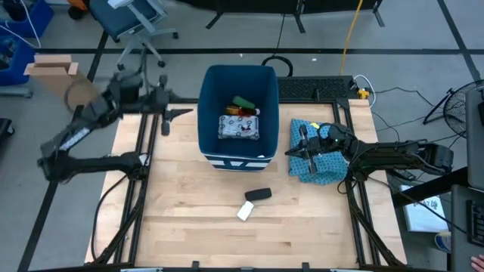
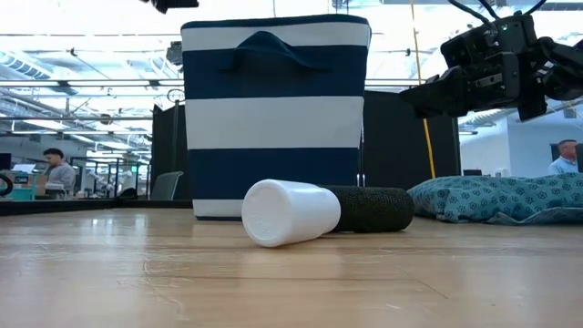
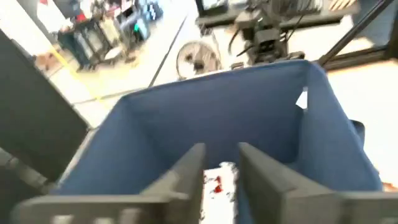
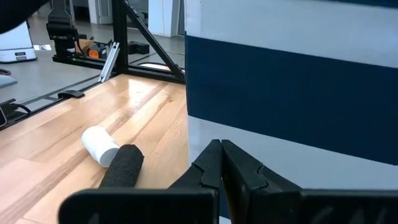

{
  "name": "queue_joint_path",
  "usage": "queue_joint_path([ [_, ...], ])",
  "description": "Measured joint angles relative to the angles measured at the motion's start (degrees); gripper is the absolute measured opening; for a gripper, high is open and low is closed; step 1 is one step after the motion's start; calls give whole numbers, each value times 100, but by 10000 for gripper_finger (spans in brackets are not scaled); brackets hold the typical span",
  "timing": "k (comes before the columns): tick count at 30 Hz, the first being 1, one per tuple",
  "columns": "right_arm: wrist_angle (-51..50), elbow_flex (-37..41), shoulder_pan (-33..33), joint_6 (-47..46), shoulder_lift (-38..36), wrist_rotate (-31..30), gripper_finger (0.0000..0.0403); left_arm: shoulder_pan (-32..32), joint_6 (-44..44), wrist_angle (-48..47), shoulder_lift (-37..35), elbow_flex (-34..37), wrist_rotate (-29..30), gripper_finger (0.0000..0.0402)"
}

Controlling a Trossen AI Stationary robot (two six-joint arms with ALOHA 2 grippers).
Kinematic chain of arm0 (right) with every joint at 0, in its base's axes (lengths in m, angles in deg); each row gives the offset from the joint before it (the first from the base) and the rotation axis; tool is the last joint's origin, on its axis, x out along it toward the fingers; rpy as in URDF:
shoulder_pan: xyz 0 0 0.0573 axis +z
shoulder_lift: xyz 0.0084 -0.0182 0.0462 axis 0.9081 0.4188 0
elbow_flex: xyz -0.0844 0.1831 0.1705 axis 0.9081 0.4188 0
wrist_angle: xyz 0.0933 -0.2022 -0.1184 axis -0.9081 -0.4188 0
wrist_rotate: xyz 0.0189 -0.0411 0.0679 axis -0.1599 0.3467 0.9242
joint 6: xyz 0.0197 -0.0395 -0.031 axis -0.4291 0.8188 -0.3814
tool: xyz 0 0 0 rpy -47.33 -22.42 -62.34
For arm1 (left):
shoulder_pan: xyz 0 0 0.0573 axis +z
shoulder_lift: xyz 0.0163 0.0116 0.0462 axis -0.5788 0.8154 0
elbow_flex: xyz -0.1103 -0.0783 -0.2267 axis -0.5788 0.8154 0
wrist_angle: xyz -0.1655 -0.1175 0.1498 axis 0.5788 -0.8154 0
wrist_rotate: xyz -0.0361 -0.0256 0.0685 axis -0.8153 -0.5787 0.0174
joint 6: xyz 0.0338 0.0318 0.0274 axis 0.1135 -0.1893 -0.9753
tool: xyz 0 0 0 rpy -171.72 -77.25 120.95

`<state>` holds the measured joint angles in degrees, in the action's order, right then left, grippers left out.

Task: Pick & place medical supplies in basket/bin
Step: Put the black rolled bandage into the blue bin

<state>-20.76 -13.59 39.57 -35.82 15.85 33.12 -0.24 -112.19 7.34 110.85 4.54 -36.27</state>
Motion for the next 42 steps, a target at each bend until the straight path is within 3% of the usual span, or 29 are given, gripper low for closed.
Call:
queue_joint_path([
  [2,0,0,0,36,0,0,0,38,243,739,-497,901,-213,44],
  [4,0,0,0,38,0,0,0,49,517,1272,-945,1758,-410,12],
  [11,2,0,0,38,0,2,0,49,1106,3272,-2171,4476,-629,4],
  [14,0,0,0,62,0,3,0,67,1413,4342,-2447,5223,-966,3],
  [16,2,0,0,73,0,4,0,97,1830,4991,-2523,5584,-891,3],
  [23,2,0,0,-7,0,2,0,-153,2475,5822,-3125,6255,-397,2],
  [29,-15,0,0,-29,0,2,0,-826,2384,5575,-3667,6549,-324,1],
  [33,-48,0,0,-29,-1,0,0,-1255,2000,4896,-3824,6552,333,1],
  [42,122,-163,67,-245,-118,-249,0,-1348,1893,4835,-3817,6552,881,7],
])
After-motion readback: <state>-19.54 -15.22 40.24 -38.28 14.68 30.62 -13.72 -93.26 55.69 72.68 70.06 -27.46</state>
